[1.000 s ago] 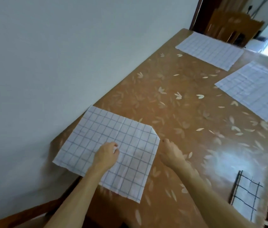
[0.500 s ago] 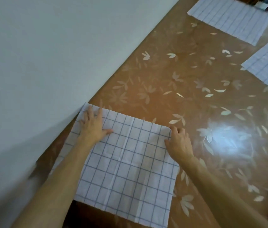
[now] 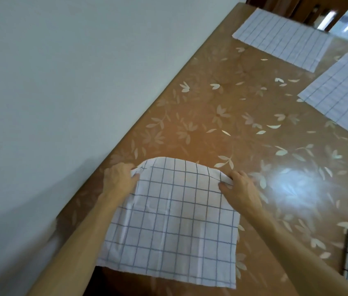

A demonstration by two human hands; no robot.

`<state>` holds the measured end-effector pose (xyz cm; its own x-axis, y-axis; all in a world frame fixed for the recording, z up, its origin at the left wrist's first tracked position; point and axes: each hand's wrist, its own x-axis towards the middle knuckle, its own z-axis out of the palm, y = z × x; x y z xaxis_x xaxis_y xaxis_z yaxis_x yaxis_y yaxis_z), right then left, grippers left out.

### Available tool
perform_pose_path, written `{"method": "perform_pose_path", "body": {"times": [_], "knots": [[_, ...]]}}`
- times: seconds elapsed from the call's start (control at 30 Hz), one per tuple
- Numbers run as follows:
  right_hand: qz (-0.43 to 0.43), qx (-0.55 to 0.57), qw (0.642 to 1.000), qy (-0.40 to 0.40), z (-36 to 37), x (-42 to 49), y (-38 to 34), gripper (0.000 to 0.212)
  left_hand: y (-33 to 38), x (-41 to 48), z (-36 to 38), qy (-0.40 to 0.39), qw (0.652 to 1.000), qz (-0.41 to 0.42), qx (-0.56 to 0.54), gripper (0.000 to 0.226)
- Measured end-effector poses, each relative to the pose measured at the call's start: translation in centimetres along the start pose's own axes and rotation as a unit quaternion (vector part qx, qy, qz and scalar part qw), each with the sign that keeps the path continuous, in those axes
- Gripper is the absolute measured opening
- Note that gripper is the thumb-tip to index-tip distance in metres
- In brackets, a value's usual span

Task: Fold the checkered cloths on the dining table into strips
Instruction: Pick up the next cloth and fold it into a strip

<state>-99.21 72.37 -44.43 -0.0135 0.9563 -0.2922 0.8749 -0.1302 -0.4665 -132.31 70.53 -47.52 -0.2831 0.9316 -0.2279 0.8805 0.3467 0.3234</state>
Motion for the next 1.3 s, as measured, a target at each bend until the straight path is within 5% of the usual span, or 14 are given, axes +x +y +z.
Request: {"method": "perform_pose_path", "body": {"times": [0.33, 0.53, 0.7, 0.9, 1.07, 1.23, 1.3], "knots": [[-0.08, 0.175, 0.978, 0.084, -10.4, -7.0, -1.8, 0.022, 12.1, -9.9, -9.5, 0.012, 0.992, 0.029, -0.121, 0.041], [-0.206, 0.26, 0.937, 0.11, -15.0, -14.5, -3.9, 0.005, 19.9, -18.9, -14.6, -0.007, 0.973, 0.049, -0.226, 0.031], [-0.257, 0.339, 0.9, 0.094, -18.3, -19.7, -4.8, 0.01, 24.7, -24.3, -16.5, 0.014, 0.958, 0.069, -0.277, 0.056], [-0.309, 0.329, 0.89, 0.068, -20.5, -23.1, -3.3, 0.064, 26.7, -28.4, -18.0, -0.125, 0.854, 0.11, -0.492, 0.089], [-0.329, 0.31, 0.886, 0.105, -21.7, -23.9, -1.0, 0.051, 27.1, -31.0, -19.5, -0.145, 0.883, 0.14, -0.423, 0.09], [-0.317, 0.411, 0.852, 0.073, -23.9, -24.2, 1.1, 0.037, 25.3, -30.1, -18.8, 0.067, 0.908, 0.129, -0.392, 0.032], [-0.313, 0.479, 0.82, 0.008, -25.0, -24.4, 1.9, 0.038, 24.6, -29.6, -18.6, 0.027, 0.913, 0.106, -0.394, 0.063]]}}
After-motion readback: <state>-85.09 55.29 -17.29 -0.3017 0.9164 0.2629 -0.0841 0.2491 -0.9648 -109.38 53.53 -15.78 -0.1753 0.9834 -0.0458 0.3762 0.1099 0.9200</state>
